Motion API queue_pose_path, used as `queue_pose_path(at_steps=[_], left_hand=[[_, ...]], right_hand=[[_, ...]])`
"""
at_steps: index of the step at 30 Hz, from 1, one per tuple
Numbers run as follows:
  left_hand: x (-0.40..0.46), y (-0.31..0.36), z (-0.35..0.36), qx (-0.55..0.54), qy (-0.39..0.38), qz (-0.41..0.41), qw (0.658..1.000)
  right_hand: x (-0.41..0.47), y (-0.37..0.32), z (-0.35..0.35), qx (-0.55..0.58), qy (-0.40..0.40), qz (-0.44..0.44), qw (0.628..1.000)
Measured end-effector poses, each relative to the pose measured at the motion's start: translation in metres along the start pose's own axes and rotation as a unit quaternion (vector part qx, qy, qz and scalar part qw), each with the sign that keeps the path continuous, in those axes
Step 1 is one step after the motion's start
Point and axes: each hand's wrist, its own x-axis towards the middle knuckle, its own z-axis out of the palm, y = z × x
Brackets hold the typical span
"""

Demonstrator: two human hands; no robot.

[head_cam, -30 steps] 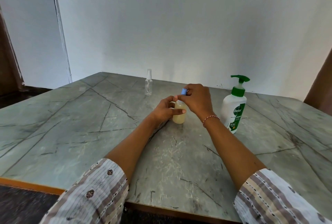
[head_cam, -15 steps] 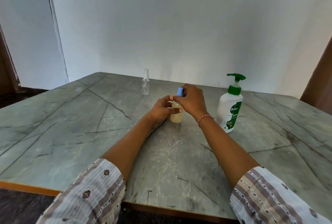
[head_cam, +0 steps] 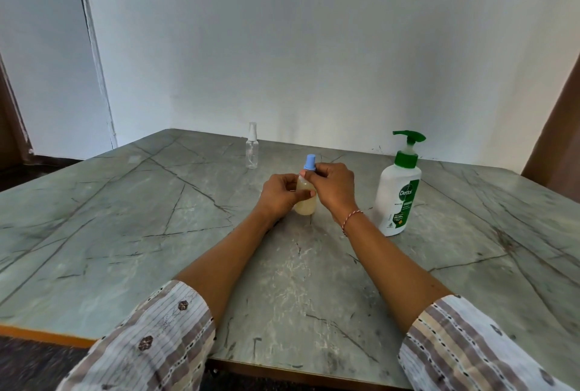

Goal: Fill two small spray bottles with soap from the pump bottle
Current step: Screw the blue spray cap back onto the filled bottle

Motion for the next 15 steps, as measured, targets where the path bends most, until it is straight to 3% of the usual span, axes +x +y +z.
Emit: queue_pose_path(at_steps=[5, 10, 15], left_hand=[[0.0, 0.0, 0.011, 0.059, 0.035, 0.012, 0.998], [-0.001, 0.003, 0.015, 0.054, -0.031, 0.002, 0.998], [-0.002, 0.005, 0.015, 0.049, -0.022, -0.001, 0.999]], right_hand=[[0.01, 0.001, 0.002, -0.05, -0.01, 0.019, 0.999], [0.013, 0.007, -0.003, -0.106, 0.009, -0.002, 0.994], [0.013, 0.01, -0.004, -0.123, 0.007, -0.021, 0.992]])
